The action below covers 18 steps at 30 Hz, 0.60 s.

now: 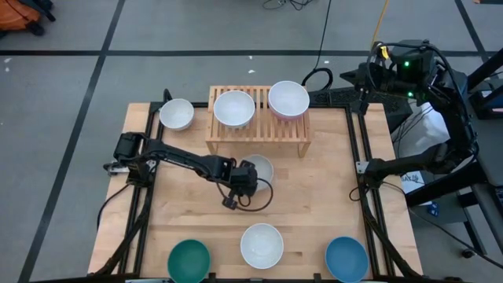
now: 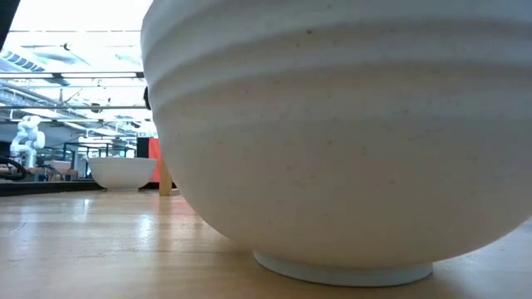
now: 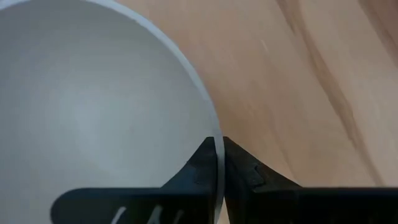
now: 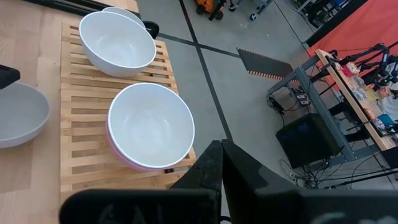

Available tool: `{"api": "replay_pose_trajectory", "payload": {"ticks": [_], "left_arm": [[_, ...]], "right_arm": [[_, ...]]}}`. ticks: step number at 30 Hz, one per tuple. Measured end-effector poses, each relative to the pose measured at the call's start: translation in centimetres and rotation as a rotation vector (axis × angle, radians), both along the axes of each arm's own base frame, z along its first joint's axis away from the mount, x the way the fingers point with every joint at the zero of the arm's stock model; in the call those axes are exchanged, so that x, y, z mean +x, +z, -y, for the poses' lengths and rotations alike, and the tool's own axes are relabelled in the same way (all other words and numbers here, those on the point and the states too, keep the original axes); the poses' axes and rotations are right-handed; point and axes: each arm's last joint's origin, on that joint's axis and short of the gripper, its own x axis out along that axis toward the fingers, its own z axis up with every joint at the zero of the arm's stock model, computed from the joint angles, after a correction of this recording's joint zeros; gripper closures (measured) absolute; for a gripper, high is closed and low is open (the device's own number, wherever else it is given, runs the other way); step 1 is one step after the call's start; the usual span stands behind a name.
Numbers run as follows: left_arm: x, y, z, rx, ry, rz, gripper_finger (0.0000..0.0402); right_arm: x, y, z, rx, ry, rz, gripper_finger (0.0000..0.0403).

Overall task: Place and stack bowls onto a shelf
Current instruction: Stack the gray bowl on top of the white bowl on the shelf

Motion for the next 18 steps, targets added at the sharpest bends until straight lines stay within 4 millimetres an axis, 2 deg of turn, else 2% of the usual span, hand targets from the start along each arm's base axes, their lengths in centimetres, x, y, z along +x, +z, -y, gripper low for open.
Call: {"api": "replay_pose_trajectory", "payload": {"ticks": [4, 8, 12, 15, 18], "left_arm": [[0.1, 0.1, -0.1, -0.035, 0.075, 0.007, 0.0393], [0.2, 1.7, 0.2, -0.064, 0.108, 0.031, 0.0393], [0.5, 5.7, 0.5, -0.098, 0.149, 0.101, 0.0394], [0.0, 8.6, 0.6, -0.099, 0.185, 0.095, 0.0394], [-0.5, 12.5, 1.0, -0.101, 0.203, 0.159, 0.0394]], "right_arm": [[0.0, 0.0, 0.0, 0.000, 0.000, 0.000, 0.0403], [0.0, 0.0, 0.0, 0.001, 0.000, 0.000, 0.0403], [0.0, 0.0, 0.0, 0.001, -0.001, 0.001, 0.0403], [0.0, 0.0, 0.0, 0.002, -0.001, 0.001, 0.0403], [0.0, 0.0, 0.0, 0.001, -0.001, 0.000, 0.0403]]}}
